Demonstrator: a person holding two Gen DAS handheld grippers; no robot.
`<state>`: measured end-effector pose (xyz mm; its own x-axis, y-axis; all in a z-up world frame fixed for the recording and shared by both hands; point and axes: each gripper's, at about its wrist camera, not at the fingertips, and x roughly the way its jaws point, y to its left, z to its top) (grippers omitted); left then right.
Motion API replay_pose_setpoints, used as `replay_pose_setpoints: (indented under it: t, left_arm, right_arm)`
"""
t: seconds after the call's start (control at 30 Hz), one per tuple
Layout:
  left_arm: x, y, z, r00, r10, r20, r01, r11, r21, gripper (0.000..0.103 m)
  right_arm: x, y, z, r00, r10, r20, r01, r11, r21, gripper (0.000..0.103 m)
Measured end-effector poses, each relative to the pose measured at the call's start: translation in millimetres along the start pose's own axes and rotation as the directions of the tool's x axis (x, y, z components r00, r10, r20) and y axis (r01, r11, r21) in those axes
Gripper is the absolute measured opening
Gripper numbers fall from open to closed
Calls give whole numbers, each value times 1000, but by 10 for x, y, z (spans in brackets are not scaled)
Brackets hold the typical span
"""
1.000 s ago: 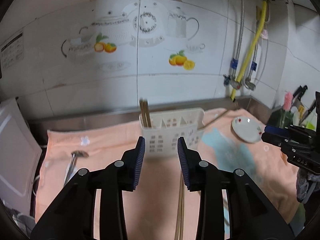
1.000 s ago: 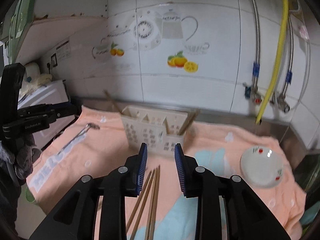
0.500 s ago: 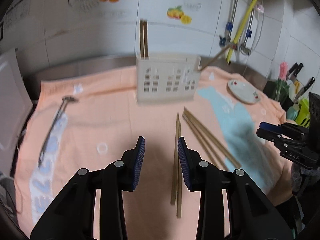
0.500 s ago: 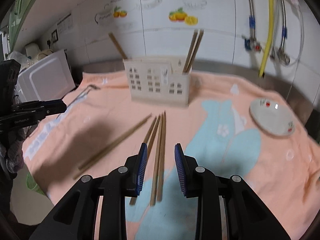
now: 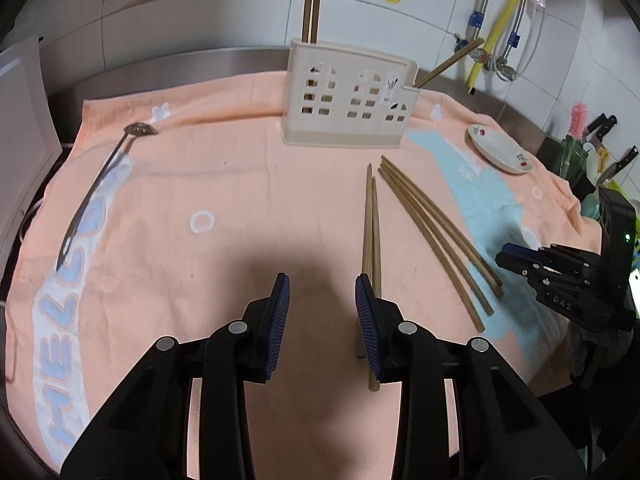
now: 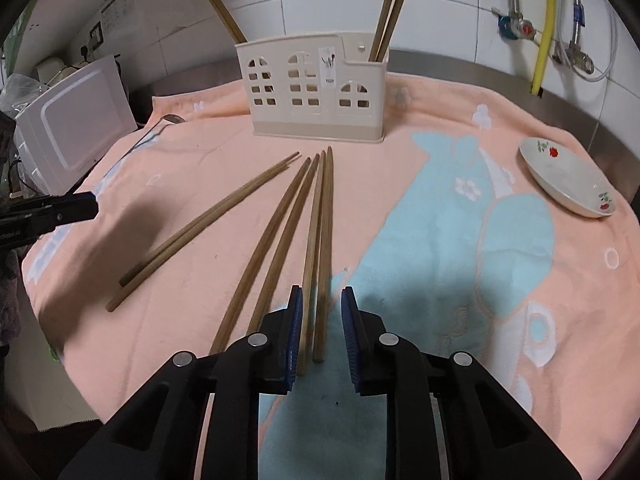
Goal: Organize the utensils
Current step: 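Move both open tools back down to the loose chopsticks on the towel, then close the left tool on a chopstick while the right tool grasps another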
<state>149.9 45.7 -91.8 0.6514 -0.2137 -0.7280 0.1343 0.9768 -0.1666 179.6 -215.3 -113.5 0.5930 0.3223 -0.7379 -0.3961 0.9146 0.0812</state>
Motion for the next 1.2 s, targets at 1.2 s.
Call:
replay_pose_setpoints:
  t: [1.2]
  left_arm:
    - [626,-355,-12,990,-47,-132,58,995,81,13]
  right_arm:
    - [249,-85,-8,999,-20,-43,20,1000,-3,7]
